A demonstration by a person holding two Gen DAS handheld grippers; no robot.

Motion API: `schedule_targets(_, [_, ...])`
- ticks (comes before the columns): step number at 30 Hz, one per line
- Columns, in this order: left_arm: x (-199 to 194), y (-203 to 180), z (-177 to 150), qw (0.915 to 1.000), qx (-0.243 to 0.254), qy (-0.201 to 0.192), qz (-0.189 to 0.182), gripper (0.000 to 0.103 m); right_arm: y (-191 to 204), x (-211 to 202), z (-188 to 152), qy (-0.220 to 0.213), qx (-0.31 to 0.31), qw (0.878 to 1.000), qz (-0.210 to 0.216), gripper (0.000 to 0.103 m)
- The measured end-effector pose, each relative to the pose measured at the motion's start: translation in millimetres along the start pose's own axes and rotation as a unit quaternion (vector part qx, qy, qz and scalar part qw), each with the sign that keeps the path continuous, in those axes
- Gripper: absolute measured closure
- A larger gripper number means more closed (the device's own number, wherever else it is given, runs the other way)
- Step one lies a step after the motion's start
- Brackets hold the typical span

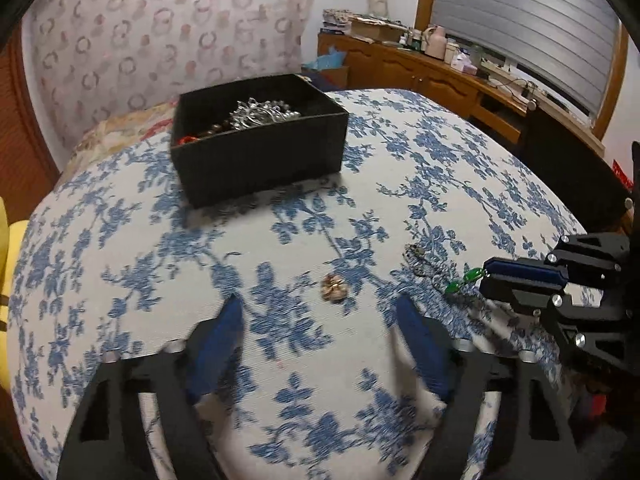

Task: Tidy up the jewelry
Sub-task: 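Grasp the gold flower charm with the left tool while the right tool holds the green earring, then lower the green earring and flower charm into the black box and open both tools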

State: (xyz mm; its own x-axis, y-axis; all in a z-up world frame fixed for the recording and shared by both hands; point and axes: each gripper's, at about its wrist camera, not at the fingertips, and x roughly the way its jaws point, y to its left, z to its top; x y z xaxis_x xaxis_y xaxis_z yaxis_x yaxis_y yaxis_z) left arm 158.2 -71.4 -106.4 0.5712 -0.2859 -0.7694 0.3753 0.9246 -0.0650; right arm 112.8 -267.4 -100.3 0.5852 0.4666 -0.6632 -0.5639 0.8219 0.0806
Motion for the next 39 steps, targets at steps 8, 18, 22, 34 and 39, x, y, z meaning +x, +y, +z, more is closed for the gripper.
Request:
schedule_targets(8, [10, -4, 9, 0.9998, 0.003, 0.002, 0.021, 0.074, 1, 0, 0, -0.001, -0.002, 1.000, -0.001, 0.093])
schedule_targets(18, [-2, -6, 6, 0.9996, 0.004, -0.025, 0.006, 0.089, 0, 0, 2, -0.002, -0.004, 1.000, 0.003, 0.093])
schedule_targets(22, [-14, -1, 8, 0.9990, -0.008, -0.042, 0.013, 0.089, 4, -3, 13, -0.009, -0.011, 1.000, 0.006, 0.093])
schedule_targets(34, [-36, 30, 36, 0.9963, -0.026, -0.077, 0.029, 0.089, 2, -15, 86, -0.056, -0.046, 0.997, 0.021, 0.093])
schedule_targets(39, [-35, 47, 58, 0.9952, -0.029, -0.086, 0.035, 0.089, 1, -17, 122, -0.081, -0.065, 0.994, 0.025, 0.093])
